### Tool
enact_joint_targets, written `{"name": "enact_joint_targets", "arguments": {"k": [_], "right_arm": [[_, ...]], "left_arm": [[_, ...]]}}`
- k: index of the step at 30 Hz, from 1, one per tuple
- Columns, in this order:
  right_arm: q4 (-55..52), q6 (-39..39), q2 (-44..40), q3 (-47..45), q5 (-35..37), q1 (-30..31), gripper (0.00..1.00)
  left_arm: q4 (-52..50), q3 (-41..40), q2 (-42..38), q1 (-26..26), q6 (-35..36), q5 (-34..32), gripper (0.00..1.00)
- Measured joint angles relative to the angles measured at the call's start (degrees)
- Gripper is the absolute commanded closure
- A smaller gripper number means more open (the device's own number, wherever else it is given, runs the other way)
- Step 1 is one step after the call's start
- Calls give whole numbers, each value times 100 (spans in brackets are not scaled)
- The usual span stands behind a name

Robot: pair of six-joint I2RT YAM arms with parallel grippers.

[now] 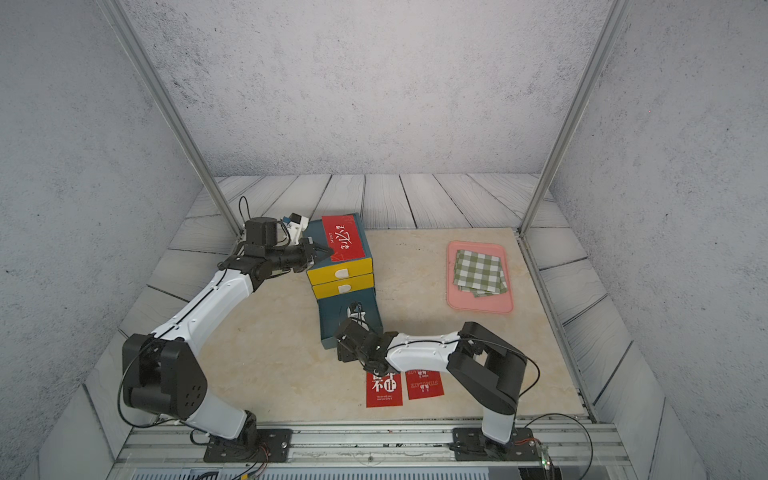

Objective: Take the postcards out of the drawer
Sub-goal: Close the drawer in the storage box.

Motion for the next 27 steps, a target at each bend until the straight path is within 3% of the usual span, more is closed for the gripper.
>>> {"name": "enact_joint_targets", "arguments": {"k": [13, 27], "right_arm": [[168, -258, 424, 393, 195, -7, 29], [516, -485, 476, 396, 175, -326, 29]], "left_arm": [[-717, -48, -1875, 326, -72, -225, 98], [-2225, -979, -3480, 380, 155, -433, 97]]}}
